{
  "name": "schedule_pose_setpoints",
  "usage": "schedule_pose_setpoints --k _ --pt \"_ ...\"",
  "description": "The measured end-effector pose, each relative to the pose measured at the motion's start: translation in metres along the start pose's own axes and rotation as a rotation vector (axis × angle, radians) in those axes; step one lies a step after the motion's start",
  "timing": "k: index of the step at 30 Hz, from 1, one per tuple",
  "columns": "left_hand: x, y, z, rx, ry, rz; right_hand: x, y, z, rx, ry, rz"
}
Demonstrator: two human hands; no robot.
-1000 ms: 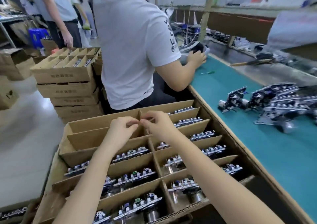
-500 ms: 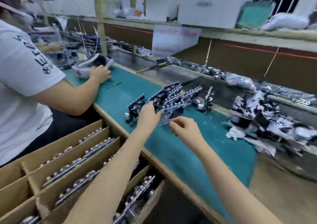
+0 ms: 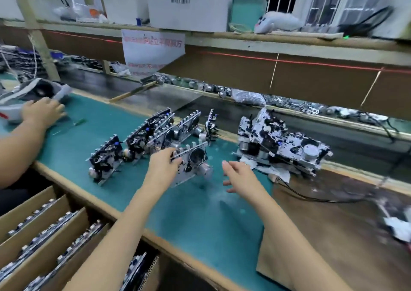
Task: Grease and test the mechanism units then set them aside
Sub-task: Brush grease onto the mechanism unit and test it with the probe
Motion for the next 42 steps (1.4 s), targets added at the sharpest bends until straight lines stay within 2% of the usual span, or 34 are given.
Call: schedule_pose_setpoints --k 2,3,6,9,11,14,15,17,22,24,26,28,30,33,35,39,42 --pt "0.027 -0.009 -0.022 0.165 -0.106 -0.074 0.006 -0.002 -0.009 -0.096 -0.146 0.071" --pt "0.039 -0.015 -0.031 0.221 -0.144 -0.100 0.009 -0.002 -0.012 -0.239 -0.176 0.069" --pt "0.068 -0.035 -0.049 0.394 -0.223 -0.117 0.015 0.018 -0.022 -0.722 -0.136 -0.138" --pt "0.086 -0.058 -0.057 0.582 -0.234 0.010 0.024 0.045 -0.036 -0.828 -0.034 -0.306" --pt "0.092 -0.081 -0.055 0.816 -0.078 0.266 0.029 0.066 -0.042 -0.797 0.055 -0.379" --pt "0.101 -0.112 -0.056 1.432 0.459 0.743 0.038 0.093 -0.045 -0.702 0.195 -0.390" --pt "0.106 -0.117 -0.058 1.497 0.540 0.848 0.041 0.099 -0.045 -0.654 0.233 -0.366" --pt "0.111 -0.125 -0.062 1.509 0.594 0.930 0.045 0.106 -0.044 -0.572 0.295 -0.289" --pt "0.107 -0.135 -0.059 1.699 0.639 0.806 0.048 0.113 -0.035 -0.345 0.297 0.002" --pt "0.103 -0.132 -0.056 1.711 0.618 0.770 0.044 0.123 -0.038 -0.301 0.247 0.058" --pt "0.100 -0.133 -0.052 1.641 0.553 0.784 0.034 0.133 -0.048 -0.180 0.157 -0.001" --pt "0.098 -0.135 -0.046 1.596 0.508 0.773 0.019 0.142 -0.057 0.246 0.091 -0.191" --pt "0.096 -0.138 -0.042 1.583 0.514 0.748 0.008 0.133 -0.065 0.608 0.033 -0.227" --pt "0.094 -0.139 -0.039 1.620 0.522 0.716 0.003 0.112 -0.074 0.813 -0.013 -0.176" --pt "0.094 -0.138 -0.037 1.624 0.537 0.719 0.006 0.105 -0.077 0.930 -0.016 -0.207" --pt "0.091 -0.140 -0.031 1.687 0.567 0.638 0.012 0.102 -0.078 0.903 -0.002 -0.209" --pt "0.094 -0.136 -0.036 1.667 0.532 0.654 0.021 0.106 -0.076 0.619 0.028 -0.106"
Point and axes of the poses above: each hand's wrist, its own x-axis away from the middle knuckle, its own y-axis out of the back of the hand, z = x × y, the point moved 5 cm from there along -x, towards the middle knuckle, and after that the axes turned 6 degrees about y, right-handed, at the moved point
